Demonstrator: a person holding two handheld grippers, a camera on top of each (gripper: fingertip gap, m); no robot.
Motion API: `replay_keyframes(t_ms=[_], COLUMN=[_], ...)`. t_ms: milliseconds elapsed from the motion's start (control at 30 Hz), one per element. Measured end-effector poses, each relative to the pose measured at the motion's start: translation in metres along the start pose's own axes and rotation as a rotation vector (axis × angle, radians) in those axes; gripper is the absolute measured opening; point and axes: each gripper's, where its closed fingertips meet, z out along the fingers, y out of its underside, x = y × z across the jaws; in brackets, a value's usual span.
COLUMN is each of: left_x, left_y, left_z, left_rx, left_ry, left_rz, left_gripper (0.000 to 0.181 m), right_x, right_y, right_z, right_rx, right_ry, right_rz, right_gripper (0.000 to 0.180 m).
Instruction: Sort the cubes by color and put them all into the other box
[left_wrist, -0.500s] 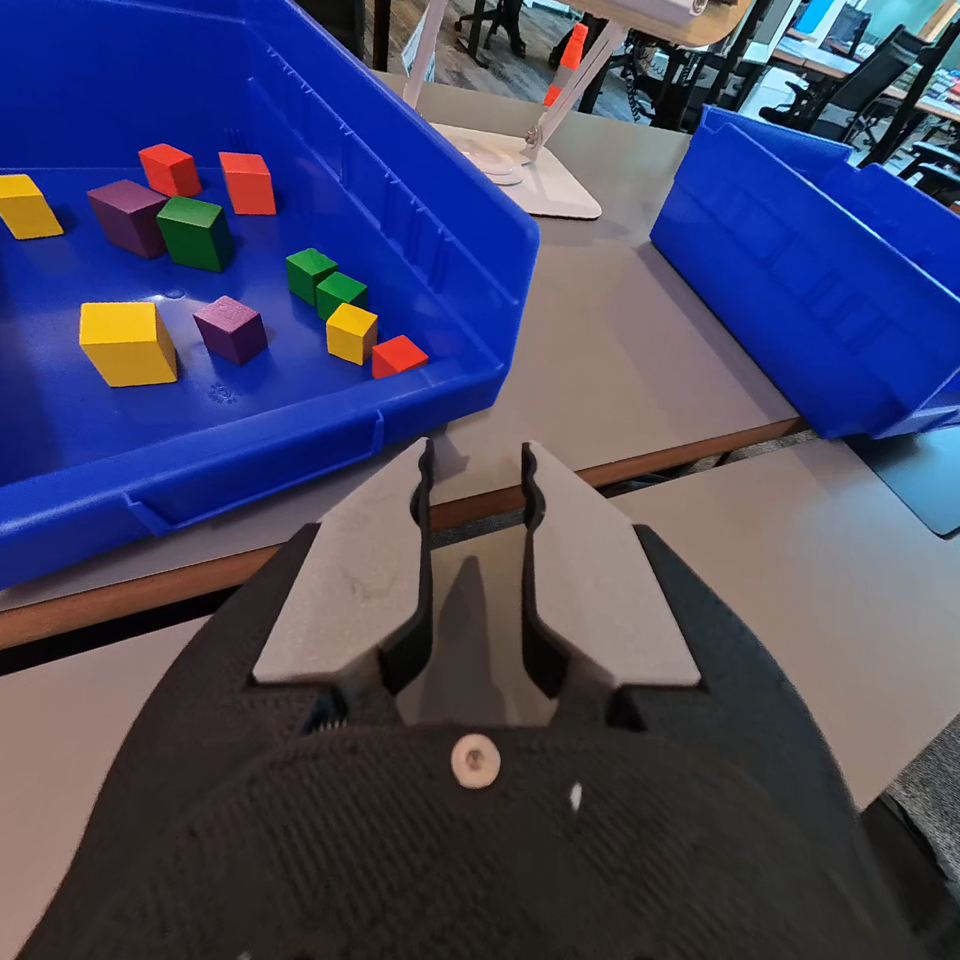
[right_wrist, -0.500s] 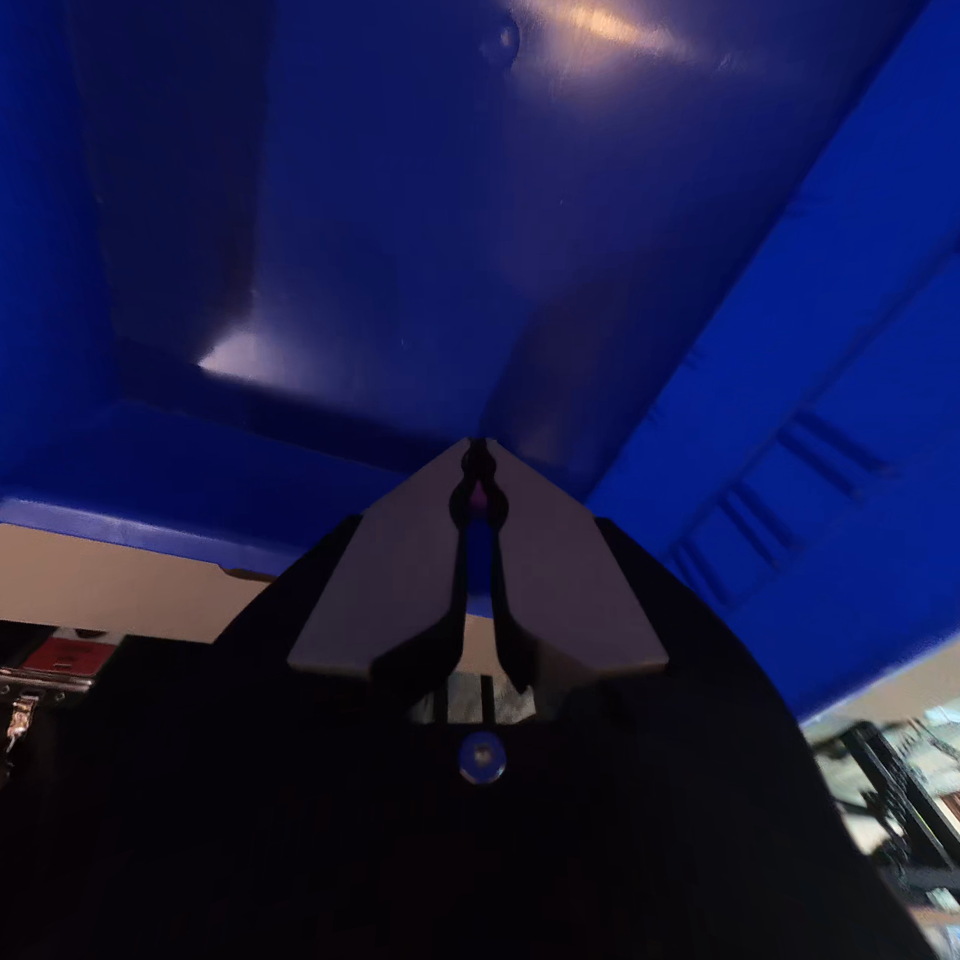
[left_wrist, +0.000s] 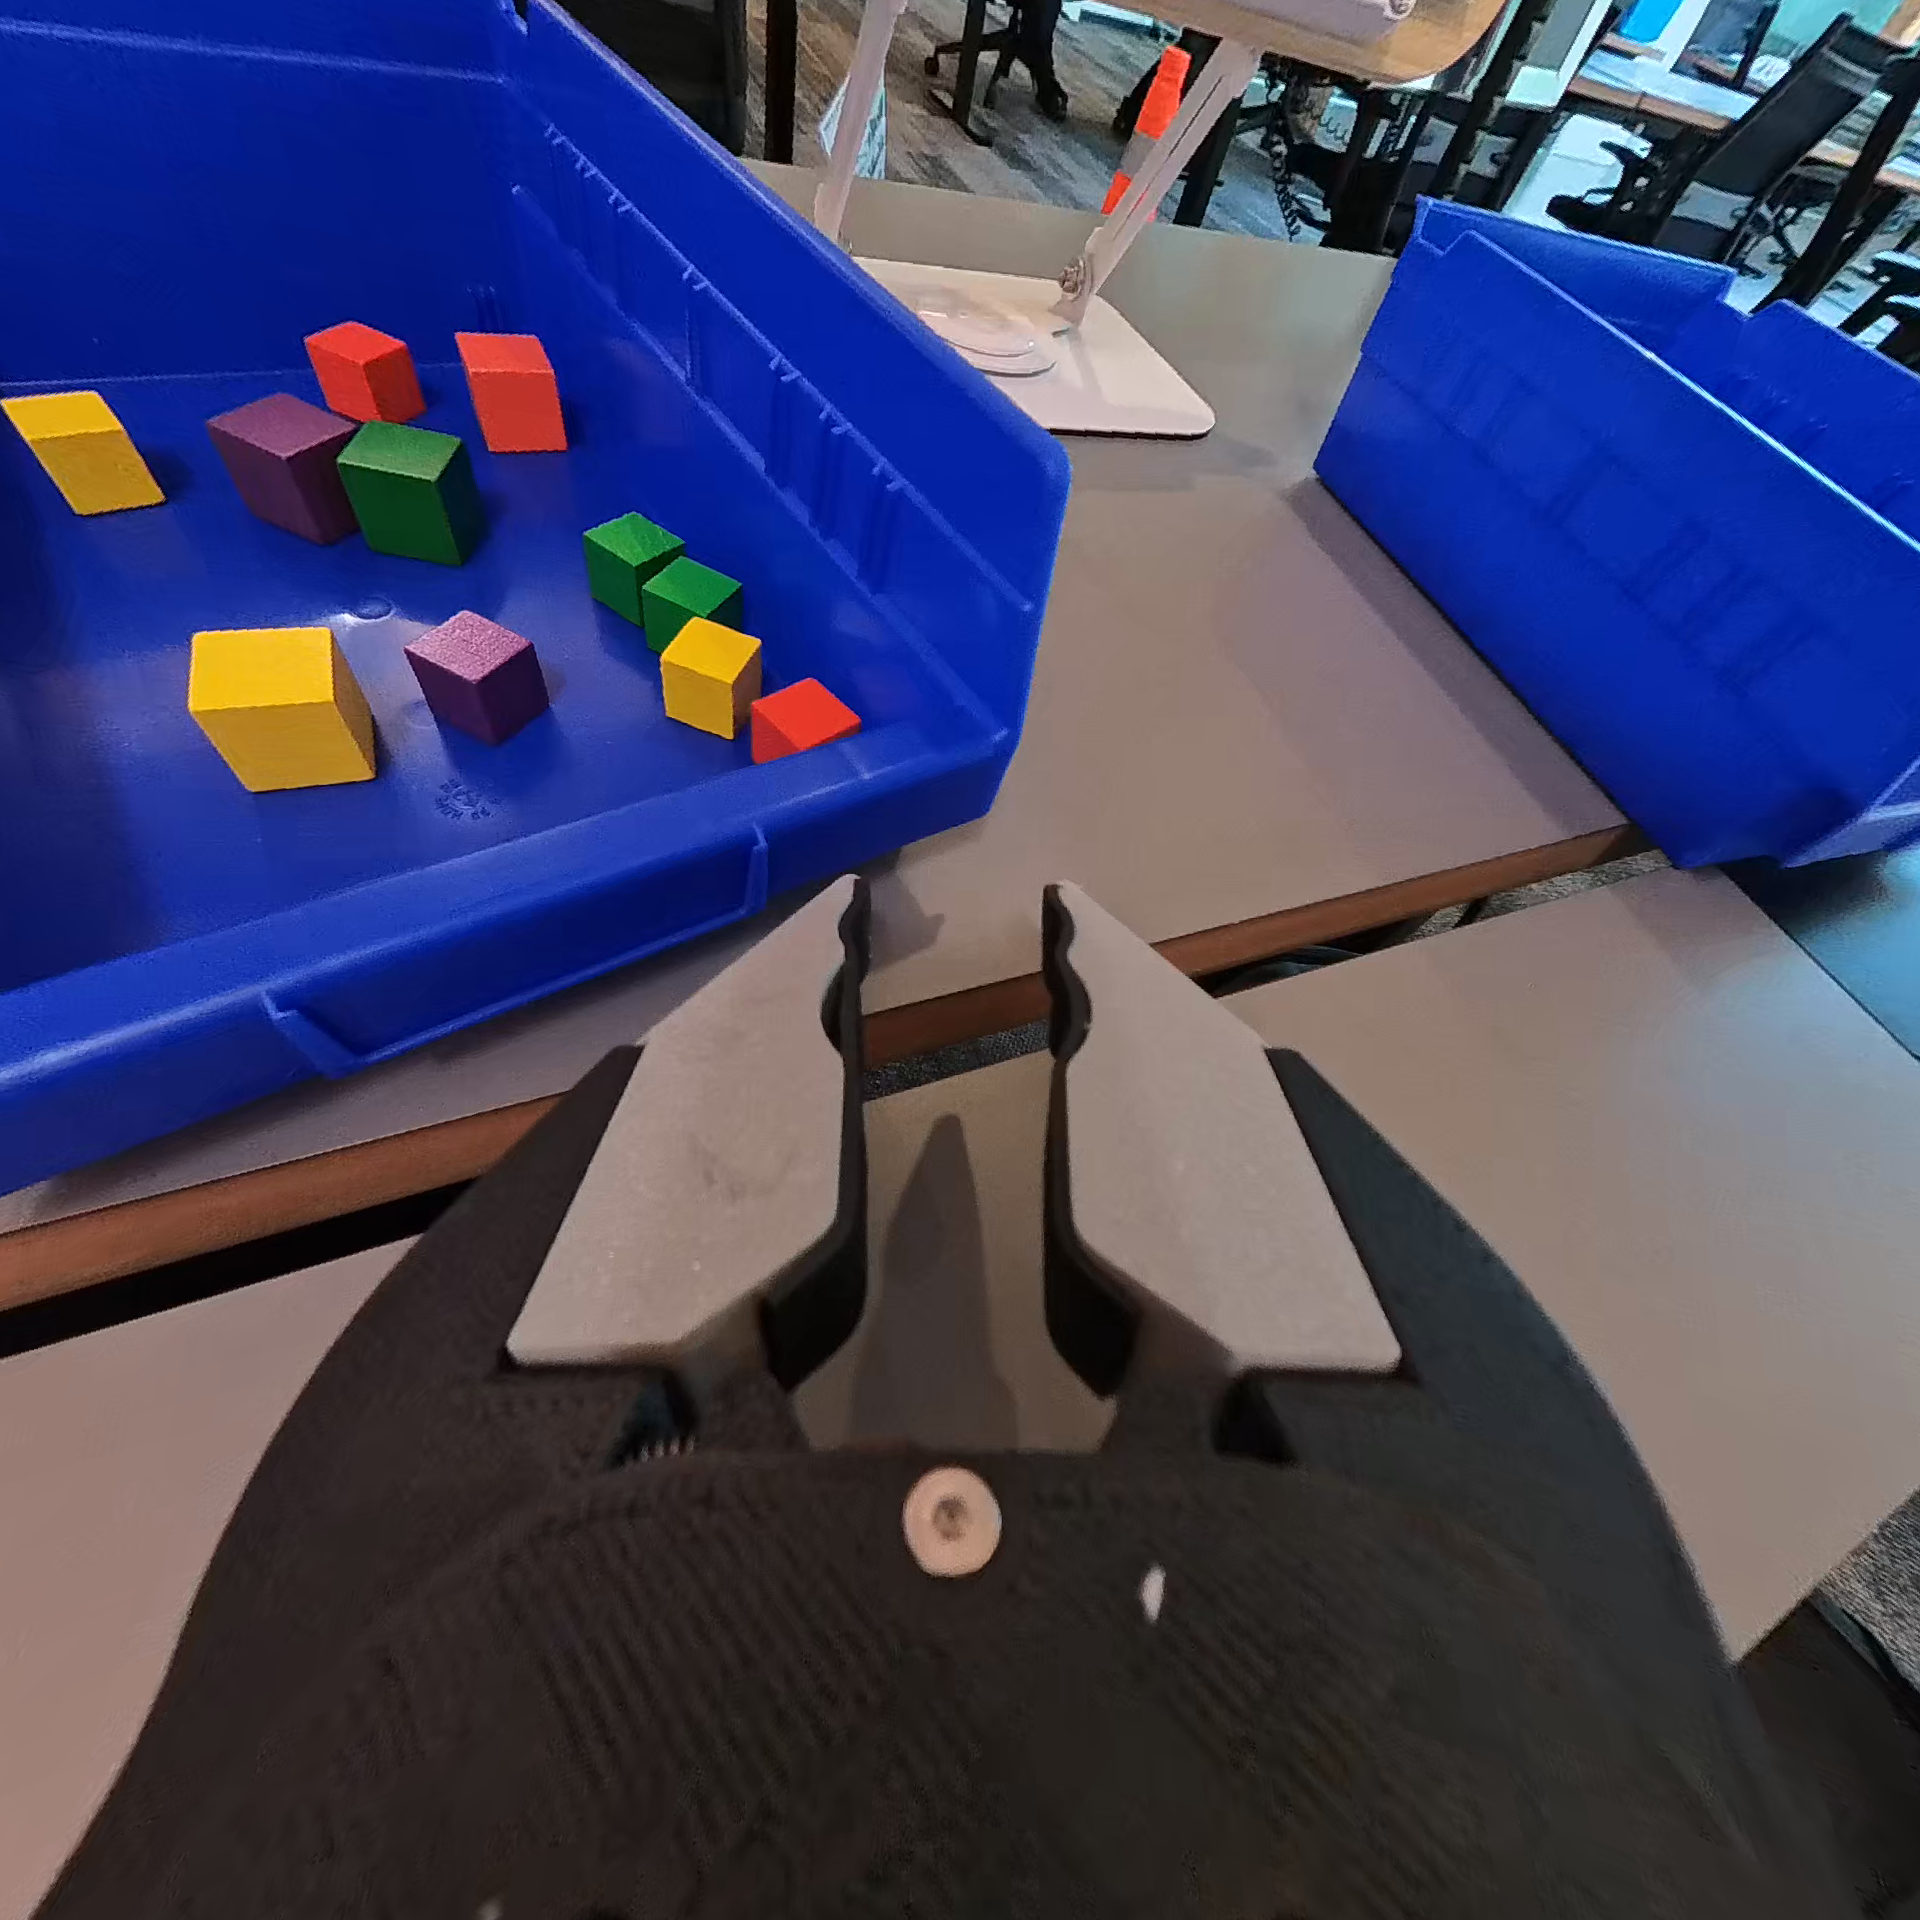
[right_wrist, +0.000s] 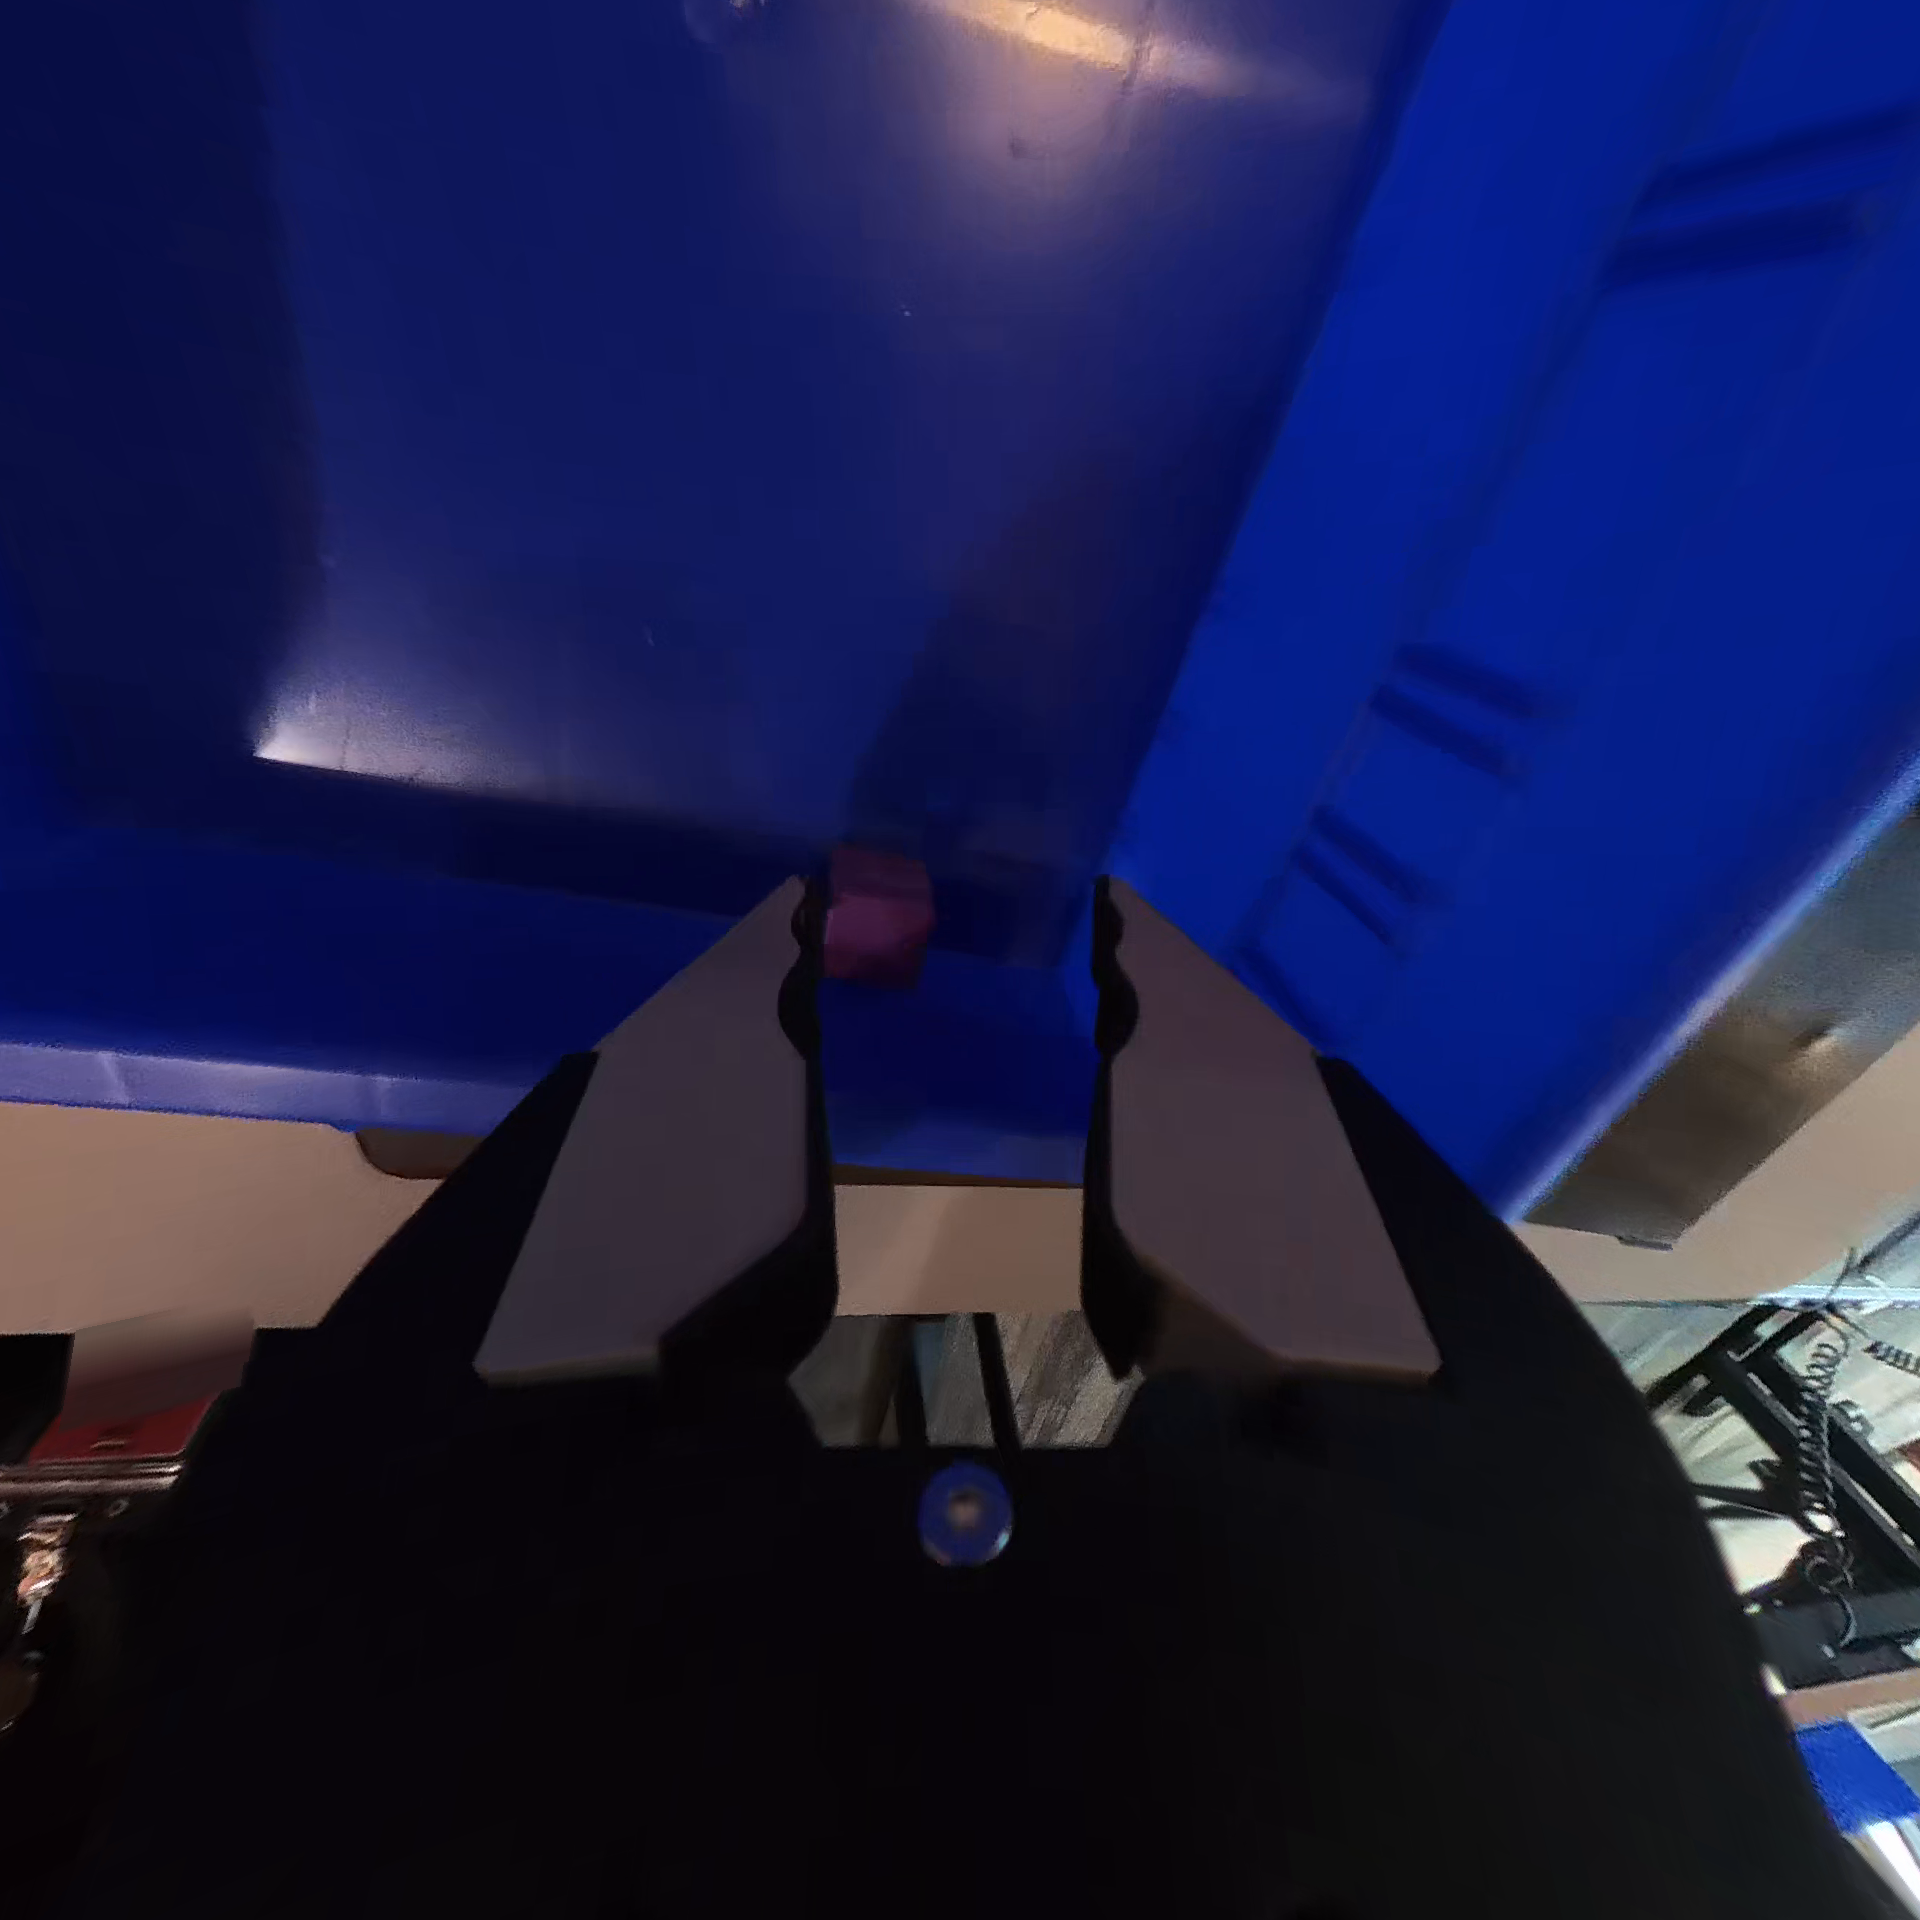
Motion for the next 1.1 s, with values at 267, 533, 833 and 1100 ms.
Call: replay_keyframes(t_ms=[267,533,833,1100], left_x=[0.000,0.000,0.010,0.047], left_y=[0.001,0.000,0.003,0.003], left_z=[0.000,0.000,0.002,0.004], left_rx=[-0.004,0.000,-0.027,-0.036], left_ry=[0.009,0.015,0.050,0.235], left_rz=[-0.013,-0.016,0.027,0.078], left_gripper=[0.031,0.030,0.041,0.046], right_x=[-0.020,-0.028,-0.039,-0.065], right_y=[0.004,-0.018,-0.036,-0.051], right_z=[0.010,-0.011,-0.036,-0.084], right_rx=[-0.061,0.130,0.407,0.723], right_ry=[-0.142,-0.279,-0.426,-0.599], right_rz=[0.009,0.032,0.038,0.020], right_gripper=[0.019,0.020,0.020,0.019])
